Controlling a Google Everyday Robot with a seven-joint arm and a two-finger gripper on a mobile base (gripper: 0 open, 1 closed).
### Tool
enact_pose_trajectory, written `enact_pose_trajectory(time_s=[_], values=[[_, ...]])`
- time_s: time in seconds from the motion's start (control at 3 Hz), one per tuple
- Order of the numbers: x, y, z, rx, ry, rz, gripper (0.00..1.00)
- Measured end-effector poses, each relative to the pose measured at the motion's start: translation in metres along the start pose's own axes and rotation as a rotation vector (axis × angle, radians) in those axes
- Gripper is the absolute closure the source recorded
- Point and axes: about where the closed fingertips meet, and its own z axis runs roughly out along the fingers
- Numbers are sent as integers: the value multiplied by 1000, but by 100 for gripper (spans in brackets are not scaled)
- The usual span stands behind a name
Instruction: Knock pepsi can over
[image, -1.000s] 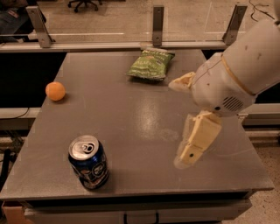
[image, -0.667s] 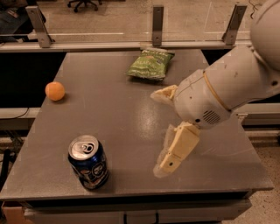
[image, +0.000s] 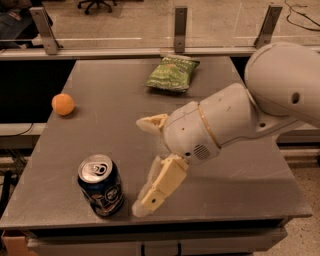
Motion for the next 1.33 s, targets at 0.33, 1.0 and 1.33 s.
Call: enact_pose_trajectory(time_s=[0.33,1.0,1.33], values=[[-15,14,27,-20,-85,-24,0],[-23,31,71,-18,-167,-30,18],[-27,29,79,-6,-189,-17,41]])
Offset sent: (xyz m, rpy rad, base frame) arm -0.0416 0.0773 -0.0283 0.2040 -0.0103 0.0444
